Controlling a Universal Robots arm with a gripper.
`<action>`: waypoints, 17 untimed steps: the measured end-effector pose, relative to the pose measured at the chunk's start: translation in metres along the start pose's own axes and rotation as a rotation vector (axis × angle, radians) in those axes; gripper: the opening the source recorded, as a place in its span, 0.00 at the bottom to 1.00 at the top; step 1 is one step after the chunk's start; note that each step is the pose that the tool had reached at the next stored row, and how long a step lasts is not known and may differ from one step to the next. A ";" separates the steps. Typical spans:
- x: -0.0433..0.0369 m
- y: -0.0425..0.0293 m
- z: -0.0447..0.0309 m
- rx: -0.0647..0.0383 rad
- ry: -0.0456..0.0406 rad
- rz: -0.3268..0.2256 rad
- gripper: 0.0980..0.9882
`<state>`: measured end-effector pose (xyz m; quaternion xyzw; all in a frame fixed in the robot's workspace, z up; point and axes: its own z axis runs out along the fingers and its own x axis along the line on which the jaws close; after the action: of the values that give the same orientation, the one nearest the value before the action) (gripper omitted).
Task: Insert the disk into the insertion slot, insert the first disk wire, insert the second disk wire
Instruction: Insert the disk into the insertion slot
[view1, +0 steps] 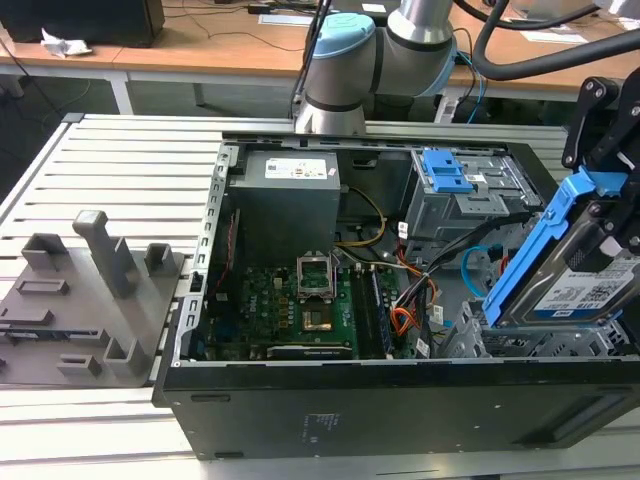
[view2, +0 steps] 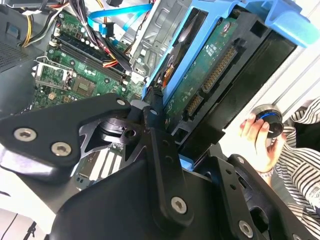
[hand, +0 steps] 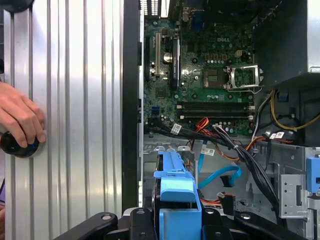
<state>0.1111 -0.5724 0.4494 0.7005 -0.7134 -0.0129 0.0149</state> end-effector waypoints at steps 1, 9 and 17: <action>-0.0008 -0.0003 0.0004 0.000 -0.0001 0.000 0.30; -0.0132 -0.0052 0.0080 0.000 0.0001 0.000 0.30; -0.0193 -0.0060 0.0213 0.000 0.0000 0.000 0.30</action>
<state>0.1166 -0.5532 0.4277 0.7005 -0.7134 -0.0129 0.0149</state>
